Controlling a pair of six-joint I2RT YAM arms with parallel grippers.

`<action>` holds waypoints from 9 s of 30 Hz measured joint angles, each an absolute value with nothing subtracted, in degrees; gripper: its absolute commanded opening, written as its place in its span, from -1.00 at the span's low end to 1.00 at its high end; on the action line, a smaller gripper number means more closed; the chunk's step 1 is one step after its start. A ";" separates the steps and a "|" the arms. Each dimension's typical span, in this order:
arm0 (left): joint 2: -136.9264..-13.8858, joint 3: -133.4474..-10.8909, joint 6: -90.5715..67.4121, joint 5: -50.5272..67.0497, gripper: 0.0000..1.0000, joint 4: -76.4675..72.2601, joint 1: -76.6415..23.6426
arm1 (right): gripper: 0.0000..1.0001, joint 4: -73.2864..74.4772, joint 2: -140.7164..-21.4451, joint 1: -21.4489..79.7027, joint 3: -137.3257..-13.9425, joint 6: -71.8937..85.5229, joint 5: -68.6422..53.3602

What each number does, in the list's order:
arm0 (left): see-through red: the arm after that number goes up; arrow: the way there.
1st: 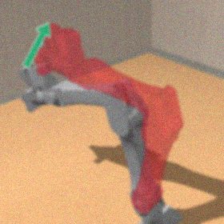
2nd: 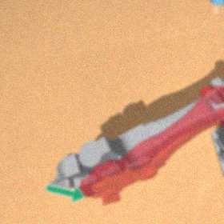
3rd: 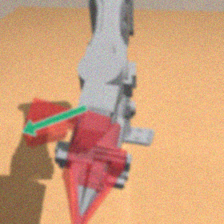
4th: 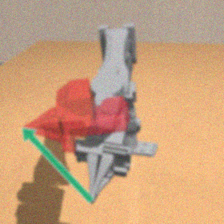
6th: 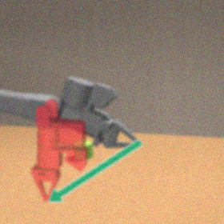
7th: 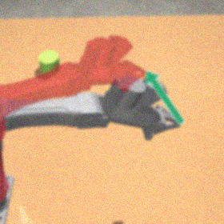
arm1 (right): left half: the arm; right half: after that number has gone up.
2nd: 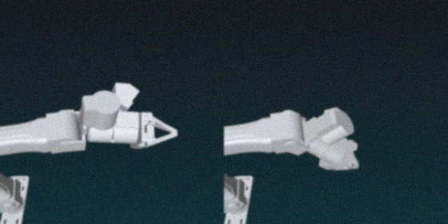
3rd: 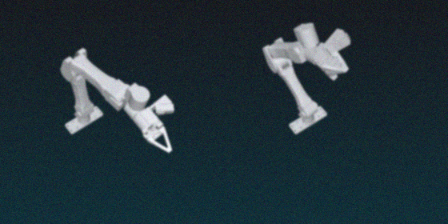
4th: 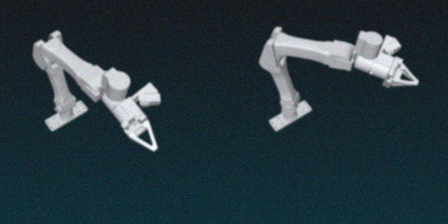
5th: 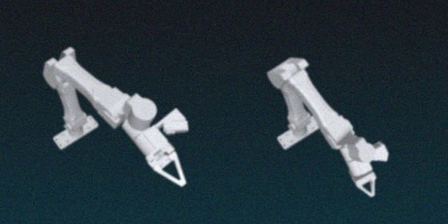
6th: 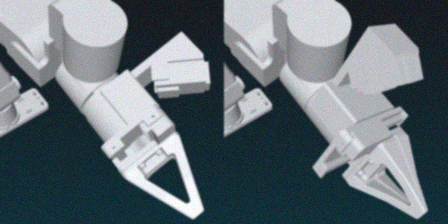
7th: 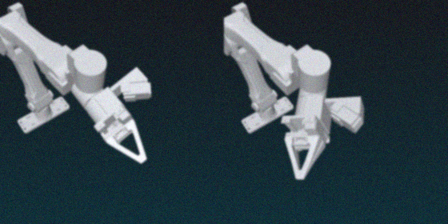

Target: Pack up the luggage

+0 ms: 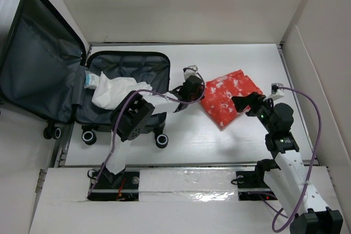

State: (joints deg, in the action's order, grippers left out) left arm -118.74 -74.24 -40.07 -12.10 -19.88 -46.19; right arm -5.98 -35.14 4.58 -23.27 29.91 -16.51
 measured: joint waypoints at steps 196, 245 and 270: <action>-79.94 -49.36 -32.38 -7.05 -1.00 1.85 13.67 | -0.96 -3.77 -42.52 14.87 -22.79 19.27 -10.90; -61.01 -13.19 -51.75 -23.38 -0.92 -20.10 -64.69 | 0.60 21.87 -130.82 17.72 -131.26 8.58 -9.17; -32.88 -33.63 -40.99 -49.39 -1.00 7.44 -72.12 | -1.00 -5.28 -69.47 12.80 -53.58 18.20 -14.52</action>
